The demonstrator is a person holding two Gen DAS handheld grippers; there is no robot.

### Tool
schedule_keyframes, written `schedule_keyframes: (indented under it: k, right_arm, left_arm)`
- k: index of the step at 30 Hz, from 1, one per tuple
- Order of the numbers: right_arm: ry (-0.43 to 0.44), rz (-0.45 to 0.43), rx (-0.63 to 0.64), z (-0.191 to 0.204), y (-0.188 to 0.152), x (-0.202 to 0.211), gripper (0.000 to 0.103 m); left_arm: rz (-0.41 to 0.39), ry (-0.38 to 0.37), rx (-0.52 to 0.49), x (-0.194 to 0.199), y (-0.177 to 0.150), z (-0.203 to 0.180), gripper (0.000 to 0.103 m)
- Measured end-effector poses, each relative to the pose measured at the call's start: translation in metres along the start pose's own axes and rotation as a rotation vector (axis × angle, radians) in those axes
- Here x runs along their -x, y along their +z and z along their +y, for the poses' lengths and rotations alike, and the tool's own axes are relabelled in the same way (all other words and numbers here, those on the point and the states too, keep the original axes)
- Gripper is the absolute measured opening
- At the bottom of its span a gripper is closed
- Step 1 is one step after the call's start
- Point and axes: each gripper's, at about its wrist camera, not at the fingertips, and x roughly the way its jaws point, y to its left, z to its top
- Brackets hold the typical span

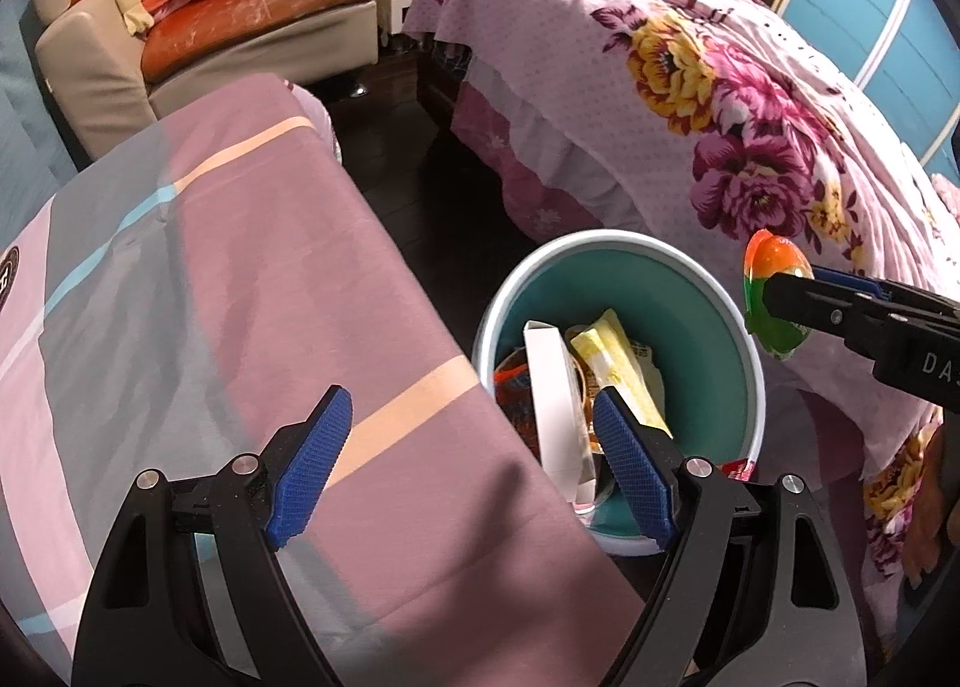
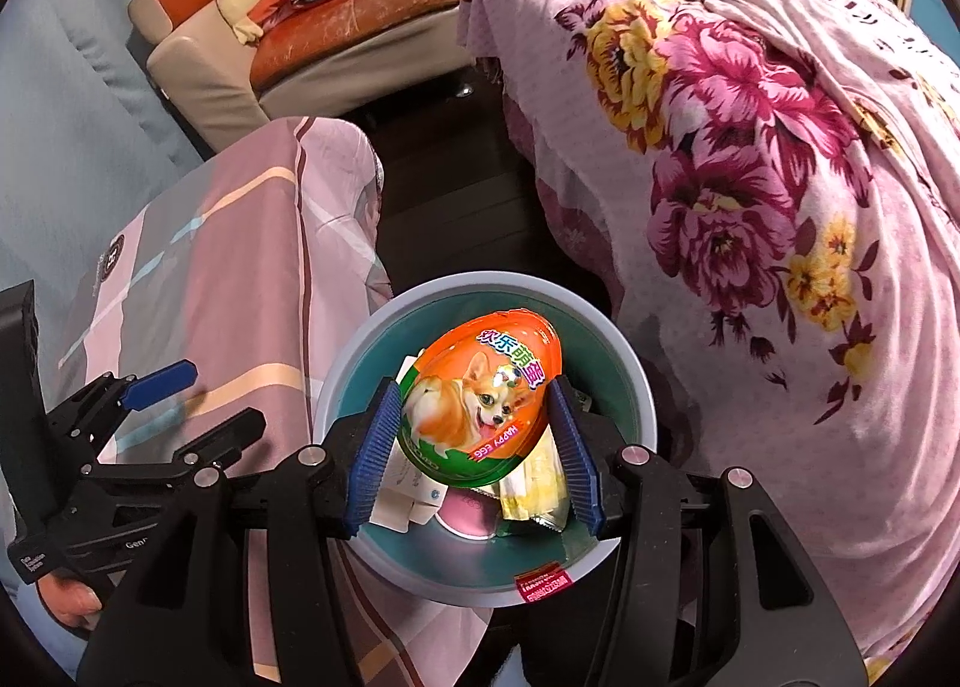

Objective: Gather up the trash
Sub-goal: 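Open the right gripper to drop the orange egg into the bin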

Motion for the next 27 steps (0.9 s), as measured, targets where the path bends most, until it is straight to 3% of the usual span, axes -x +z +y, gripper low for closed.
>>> schedule_keyframes:
  k: [7,11,23,24,25,27]
  right_arm:
    - [0.0,0.034,0.018,0.01,-0.001,-0.011,0.05]
    - [-0.004,0.029,0.017,0.014,0.0,-0.011,0.069]
    - [-0.023,0.031,0.01,0.023,-0.006,0.005,0.084]
    - [-0.024,0.032,0.012,0.025,-0.007,0.007,0.085]
    - [-0.031,0.029,0.016,0.027,-0.008,0.009,0.085]
    - [-0.04,0.022,0.021,0.03,-0.011,0.014,0.088]
  left_arm:
    - [-0.011,0.005,0.005,0.003,-0.004,0.009,0.083]
    - [-0.012,0.0,0.014,0.005,-0.006,0.014,0.083]
    - [-0.037,-0.013,0.035,0.025,-0.015,0.024,0.084]
    - [-0.04,-0.012,0.037,0.028,-0.017,0.025,0.086]
    - [-0.045,-0.01,0.038,0.03,-0.017,0.026,0.094]
    - [-0.071,-0.002,0.038,0.038,-0.021,0.027,0.096]
